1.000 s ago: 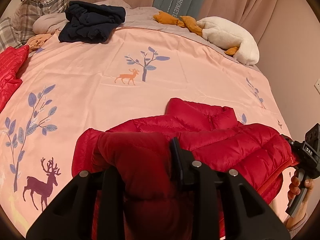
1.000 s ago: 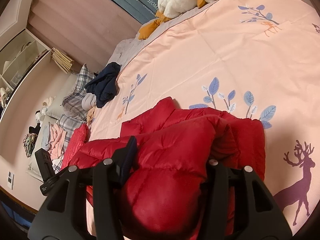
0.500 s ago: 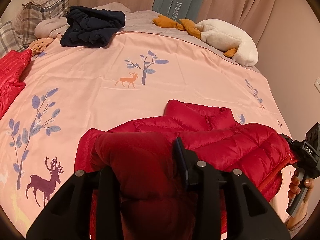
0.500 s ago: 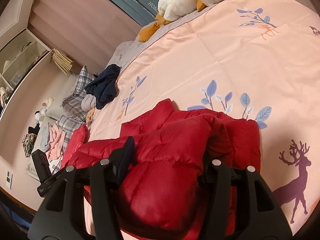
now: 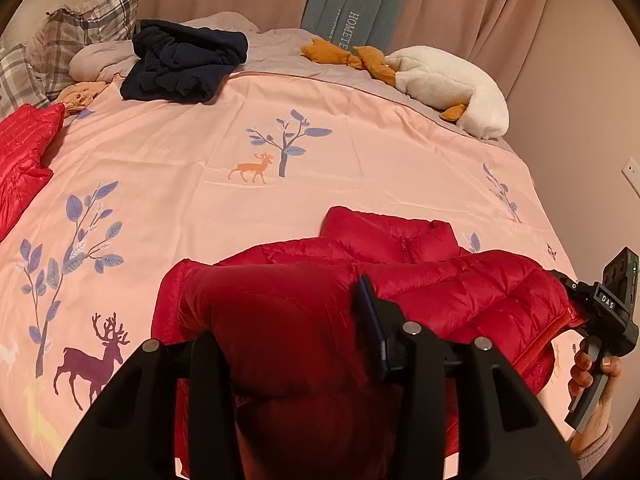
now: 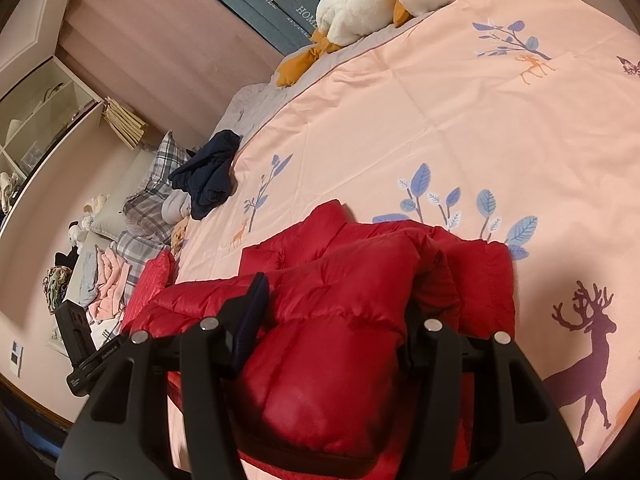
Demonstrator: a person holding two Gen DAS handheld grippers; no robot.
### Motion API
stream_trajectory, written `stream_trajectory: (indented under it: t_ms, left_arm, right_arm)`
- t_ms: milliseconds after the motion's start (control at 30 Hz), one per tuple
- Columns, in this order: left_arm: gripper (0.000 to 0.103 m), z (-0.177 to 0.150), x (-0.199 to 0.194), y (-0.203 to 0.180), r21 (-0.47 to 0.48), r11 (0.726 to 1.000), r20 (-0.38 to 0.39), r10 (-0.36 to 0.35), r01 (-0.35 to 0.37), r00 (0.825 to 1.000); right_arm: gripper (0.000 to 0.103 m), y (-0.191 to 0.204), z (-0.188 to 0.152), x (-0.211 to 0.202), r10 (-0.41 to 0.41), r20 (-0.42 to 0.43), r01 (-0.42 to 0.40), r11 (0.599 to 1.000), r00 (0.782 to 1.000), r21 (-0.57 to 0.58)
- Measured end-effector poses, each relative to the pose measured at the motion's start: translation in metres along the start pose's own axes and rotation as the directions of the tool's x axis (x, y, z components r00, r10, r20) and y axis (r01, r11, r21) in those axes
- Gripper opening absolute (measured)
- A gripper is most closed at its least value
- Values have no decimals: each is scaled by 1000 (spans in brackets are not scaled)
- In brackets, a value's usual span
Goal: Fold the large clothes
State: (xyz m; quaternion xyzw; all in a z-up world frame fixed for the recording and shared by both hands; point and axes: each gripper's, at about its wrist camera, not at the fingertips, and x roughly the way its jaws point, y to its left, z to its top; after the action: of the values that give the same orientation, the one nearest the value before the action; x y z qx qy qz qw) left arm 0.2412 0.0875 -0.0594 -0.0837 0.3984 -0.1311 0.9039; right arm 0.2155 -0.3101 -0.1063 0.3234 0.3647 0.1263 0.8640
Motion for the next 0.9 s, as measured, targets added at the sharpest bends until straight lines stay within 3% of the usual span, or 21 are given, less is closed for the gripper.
stream_trajectory:
  t_ms: [467,900]
  left_arm:
    - [46,-1,-13,0,-18,1000,7,-24,25,1000]
    - [59,-1,-27,10,-80,991,3,-104,104,995]
  right_arm:
    - [60,-2,2,-11,2,19,-2,1000,1000,-1]
    - [60,-1,-2,-19,24,26,-24,1000,999,-6]
